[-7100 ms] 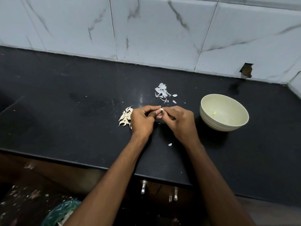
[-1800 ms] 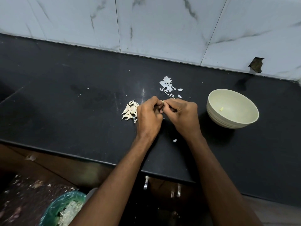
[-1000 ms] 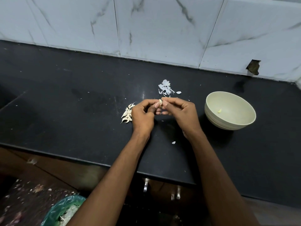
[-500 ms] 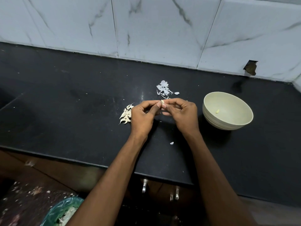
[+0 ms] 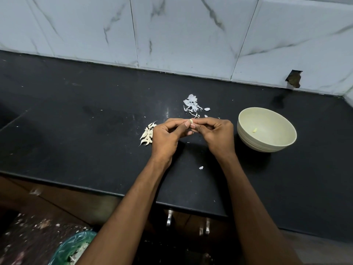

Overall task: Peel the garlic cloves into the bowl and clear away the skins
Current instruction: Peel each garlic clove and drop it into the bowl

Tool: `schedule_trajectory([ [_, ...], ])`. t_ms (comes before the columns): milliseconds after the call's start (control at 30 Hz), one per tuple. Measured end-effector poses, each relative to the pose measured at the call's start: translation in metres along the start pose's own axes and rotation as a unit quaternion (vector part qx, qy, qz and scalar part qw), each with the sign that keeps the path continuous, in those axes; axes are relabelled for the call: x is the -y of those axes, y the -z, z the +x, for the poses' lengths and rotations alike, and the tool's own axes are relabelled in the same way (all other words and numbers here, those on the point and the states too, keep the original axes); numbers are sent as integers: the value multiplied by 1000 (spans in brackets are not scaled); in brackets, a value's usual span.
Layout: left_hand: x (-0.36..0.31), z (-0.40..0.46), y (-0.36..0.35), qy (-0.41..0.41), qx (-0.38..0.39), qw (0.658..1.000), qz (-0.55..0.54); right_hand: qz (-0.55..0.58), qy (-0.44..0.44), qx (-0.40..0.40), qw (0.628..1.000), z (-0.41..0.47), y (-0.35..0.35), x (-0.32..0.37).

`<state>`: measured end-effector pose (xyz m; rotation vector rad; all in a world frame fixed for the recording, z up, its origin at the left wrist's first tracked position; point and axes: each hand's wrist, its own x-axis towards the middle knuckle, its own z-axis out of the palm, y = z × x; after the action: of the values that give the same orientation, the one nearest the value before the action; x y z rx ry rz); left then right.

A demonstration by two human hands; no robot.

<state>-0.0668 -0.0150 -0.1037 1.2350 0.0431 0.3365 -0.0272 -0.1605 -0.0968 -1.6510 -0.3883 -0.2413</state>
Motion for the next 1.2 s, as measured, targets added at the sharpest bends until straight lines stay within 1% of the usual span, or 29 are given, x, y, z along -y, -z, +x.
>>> schedule_trajectory([
  [167,0,0,1,-11,-7,1000,18,-14,-1,0,1000,-2,-2,2],
  [500,0,-1,2,-35,-30,996,75,-1,2,-1,1000,-6,-7,3],
  [700,1,1,4,-25,-36,997,70,57,-25,21,998,-5,-5,7],
  [967,-1,0,2,-3,-30,999,38,107,-97,42,989,-2,1,8],
  [1200,0,1,2,-16,-25,996,90,98,-123,47,986,-2,1,8],
])
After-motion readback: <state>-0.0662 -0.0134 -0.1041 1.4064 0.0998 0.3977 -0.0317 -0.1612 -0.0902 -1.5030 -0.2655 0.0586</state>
